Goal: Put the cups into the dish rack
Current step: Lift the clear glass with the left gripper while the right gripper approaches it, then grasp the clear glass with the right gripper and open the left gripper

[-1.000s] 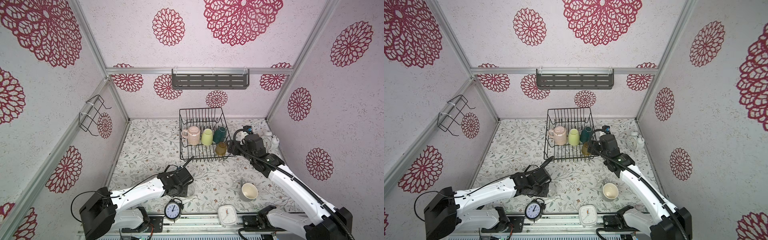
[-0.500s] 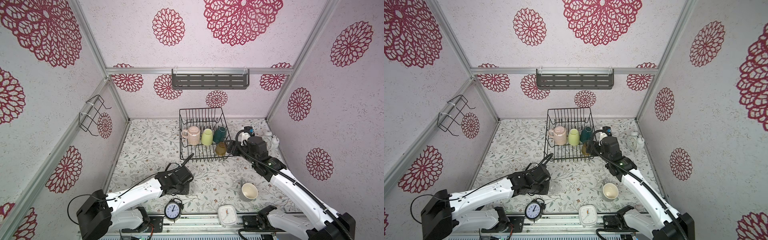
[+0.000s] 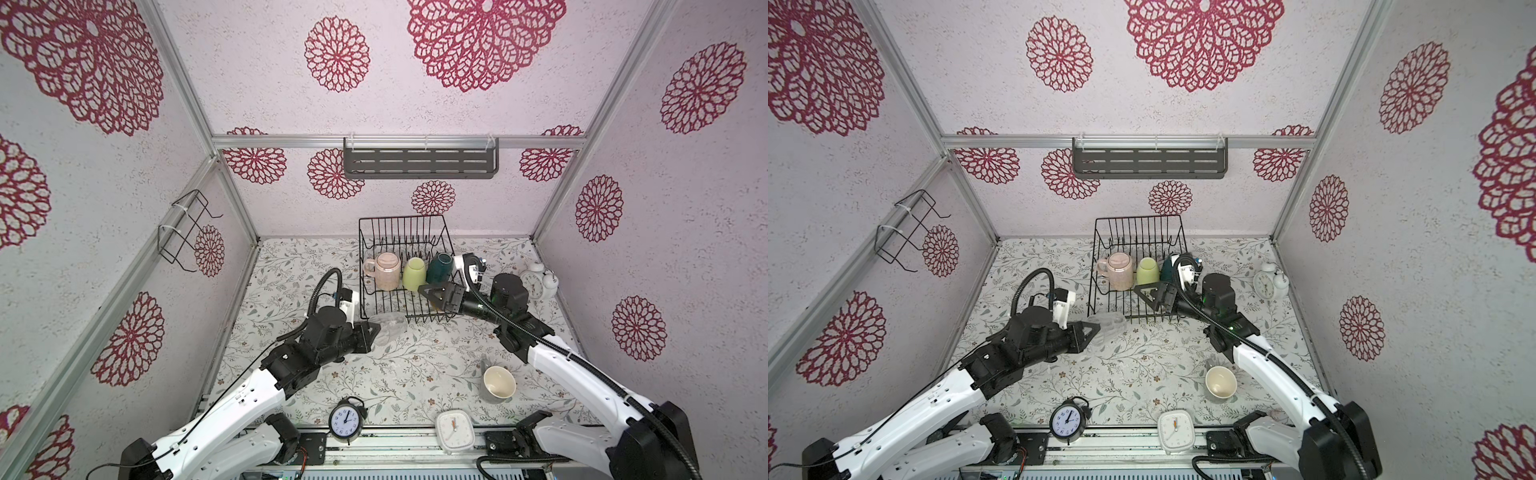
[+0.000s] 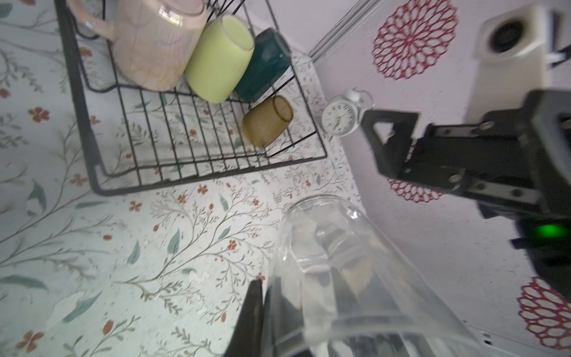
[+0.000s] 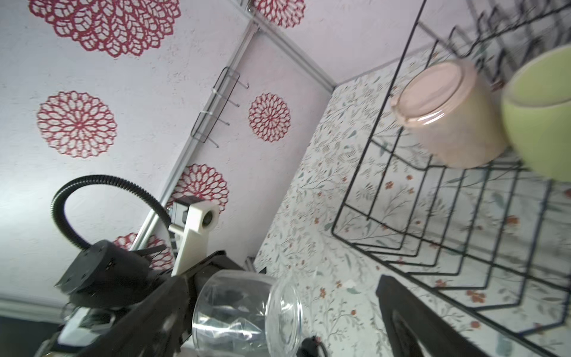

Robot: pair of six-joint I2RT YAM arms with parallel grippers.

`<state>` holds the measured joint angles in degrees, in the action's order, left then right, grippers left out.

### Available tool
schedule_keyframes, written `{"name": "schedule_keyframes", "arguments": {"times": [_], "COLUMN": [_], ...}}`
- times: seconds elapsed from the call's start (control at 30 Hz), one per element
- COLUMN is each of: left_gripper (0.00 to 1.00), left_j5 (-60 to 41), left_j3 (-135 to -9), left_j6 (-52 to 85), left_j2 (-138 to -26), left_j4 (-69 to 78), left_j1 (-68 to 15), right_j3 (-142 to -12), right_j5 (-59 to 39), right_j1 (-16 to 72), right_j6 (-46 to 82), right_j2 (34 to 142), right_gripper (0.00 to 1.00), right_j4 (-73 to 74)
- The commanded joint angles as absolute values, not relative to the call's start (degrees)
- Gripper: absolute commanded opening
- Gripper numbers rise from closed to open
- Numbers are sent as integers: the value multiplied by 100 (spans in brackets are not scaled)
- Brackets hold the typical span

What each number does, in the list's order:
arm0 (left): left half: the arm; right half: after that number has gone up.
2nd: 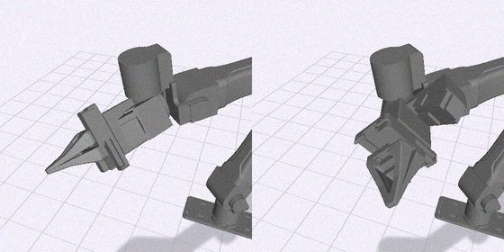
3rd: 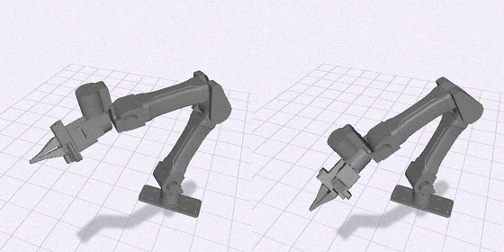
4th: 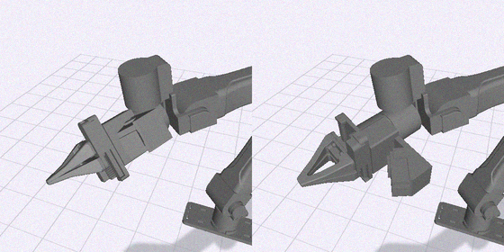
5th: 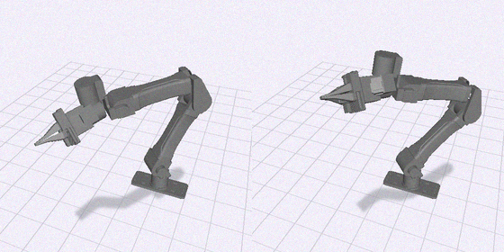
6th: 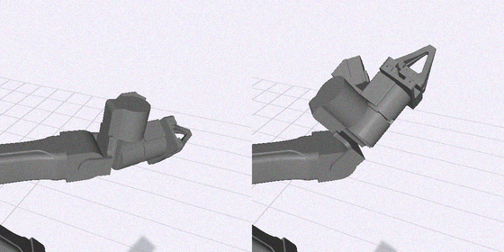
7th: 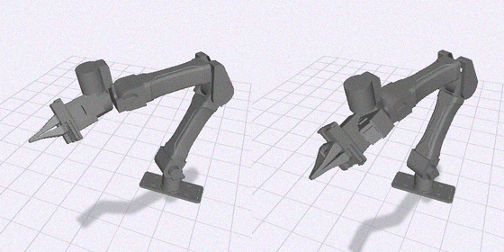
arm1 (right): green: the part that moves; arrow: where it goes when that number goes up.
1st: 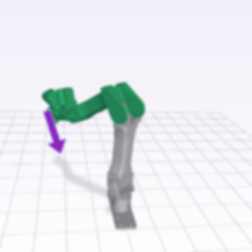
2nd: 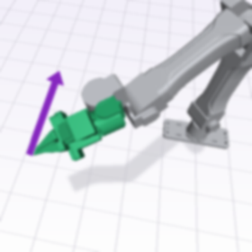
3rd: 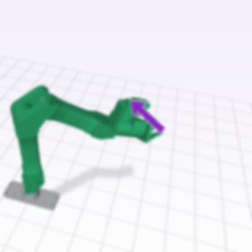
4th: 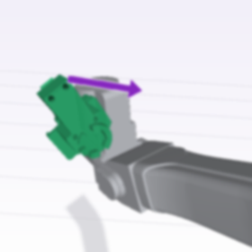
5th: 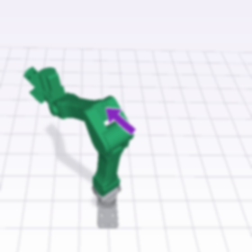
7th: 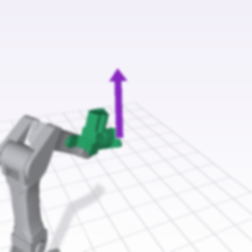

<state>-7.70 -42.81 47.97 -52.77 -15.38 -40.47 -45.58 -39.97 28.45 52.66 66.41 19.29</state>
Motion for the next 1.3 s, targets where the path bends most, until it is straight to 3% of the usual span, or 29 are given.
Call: {"name": "schedule_keyframes", "arguments": {"times": [0.0, 0.33, 0.47, 0.77, 1.27], "left_gripper": [0, 0, 0, 0, 2], "left_j5": [-1526, -2513, -2843, -3175, -2973], "left_j3": [-4372, -4042, -3870, -3874, -3721], "left_j6": [4736, 5101, 5293, 5362, 5292], "left_j2": [-5227, -5462, -5736, -6043, -5994], "left_j4": [-535, 1101, 1788, 2110, 2092], "left_j1": [-3815, -3507, -3507, -3507, -3494], "right_j3": [-4617, -4725, -4755, -5024, -4775], "right_j5": [-4844, -5396, -5427, -5546, -5555], "right_j1": [3040, 3416, 3496, 3577, 3630], "right_j6": [6060, 6003, 6557, 7081, 7757], "right_j2": [6566, 6669, 6705, 7011, 7264], "right_gripper": [99, 99, 99, 98, 74], "right_j4": [2790, 2634, 3321, 3933, 4926]}}
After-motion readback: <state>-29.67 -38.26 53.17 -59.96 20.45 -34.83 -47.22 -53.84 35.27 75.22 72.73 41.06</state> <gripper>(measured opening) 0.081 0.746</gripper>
